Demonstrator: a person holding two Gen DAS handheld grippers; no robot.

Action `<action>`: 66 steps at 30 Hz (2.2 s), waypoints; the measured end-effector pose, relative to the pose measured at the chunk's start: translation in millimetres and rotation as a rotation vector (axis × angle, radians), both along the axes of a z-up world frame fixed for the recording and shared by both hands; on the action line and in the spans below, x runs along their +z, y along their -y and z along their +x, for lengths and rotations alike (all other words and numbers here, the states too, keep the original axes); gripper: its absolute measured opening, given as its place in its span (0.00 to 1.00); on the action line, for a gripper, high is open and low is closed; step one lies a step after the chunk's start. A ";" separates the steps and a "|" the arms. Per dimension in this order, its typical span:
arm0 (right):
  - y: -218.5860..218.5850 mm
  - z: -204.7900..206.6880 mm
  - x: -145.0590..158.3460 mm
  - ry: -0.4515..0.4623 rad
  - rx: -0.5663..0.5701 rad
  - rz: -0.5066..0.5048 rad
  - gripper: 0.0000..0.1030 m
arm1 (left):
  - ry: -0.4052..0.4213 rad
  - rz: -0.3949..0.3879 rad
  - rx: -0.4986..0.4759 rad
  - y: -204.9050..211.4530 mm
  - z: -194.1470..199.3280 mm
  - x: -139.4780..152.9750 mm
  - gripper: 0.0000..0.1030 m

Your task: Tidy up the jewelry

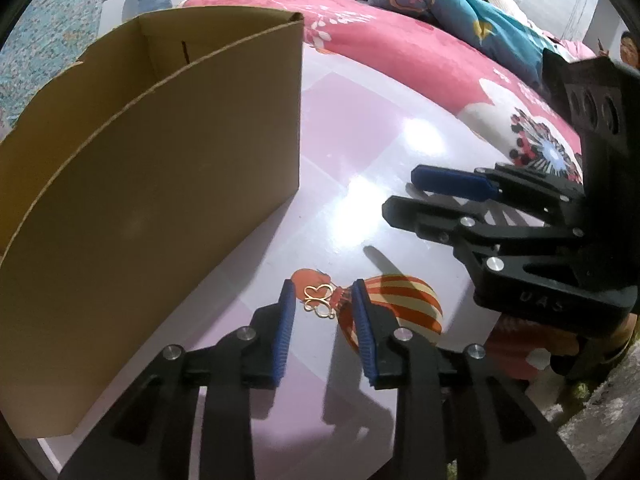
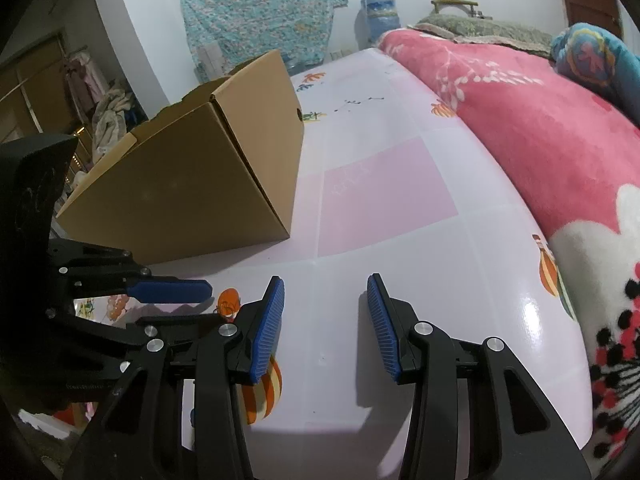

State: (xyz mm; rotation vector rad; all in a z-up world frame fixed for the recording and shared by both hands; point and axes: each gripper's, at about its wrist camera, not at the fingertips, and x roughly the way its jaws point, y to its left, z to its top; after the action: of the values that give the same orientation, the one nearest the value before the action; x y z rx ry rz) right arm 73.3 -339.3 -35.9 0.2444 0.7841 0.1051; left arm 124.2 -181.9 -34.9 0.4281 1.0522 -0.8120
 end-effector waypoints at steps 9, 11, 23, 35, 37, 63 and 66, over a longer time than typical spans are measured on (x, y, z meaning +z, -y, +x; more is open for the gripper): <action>1.2 -0.7 -0.4 0.005 -0.003 0.008 0.41 | 0.009 0.057 -0.014 5.3 -0.1 -4.8 0.27; 1.2 -0.6 -0.5 0.006 -0.004 0.009 0.41 | 0.018 0.080 -0.032 11.1 -0.5 -5.3 0.27; 1.9 -0.6 0.3 0.010 -0.008 0.011 0.41 | -0.003 0.139 -0.108 37.4 2.0 -5.4 0.11; 1.6 -0.8 1.1 0.013 -0.011 0.010 0.41 | -0.002 0.113 -0.086 24.2 2.9 -3.9 0.00; 1.9 -0.5 1.2 0.014 -0.011 0.010 0.41 | -0.005 0.108 -0.083 23.1 3.1 -4.1 0.00; 2.8 1.0 1.3 0.019 -0.007 0.011 0.41 | 0.083 0.132 -0.113 24.3 -6.9 -6.1 0.12; 3.1 0.8 1.1 0.020 -0.008 0.012 0.41 | 0.082 0.128 -0.108 23.0 -5.8 -5.8 0.12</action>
State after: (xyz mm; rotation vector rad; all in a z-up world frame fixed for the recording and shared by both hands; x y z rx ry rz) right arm 74.1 -342.4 -34.9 0.2577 0.7632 0.1044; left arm 118.4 -204.9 -40.7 0.6263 1.0146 -0.8184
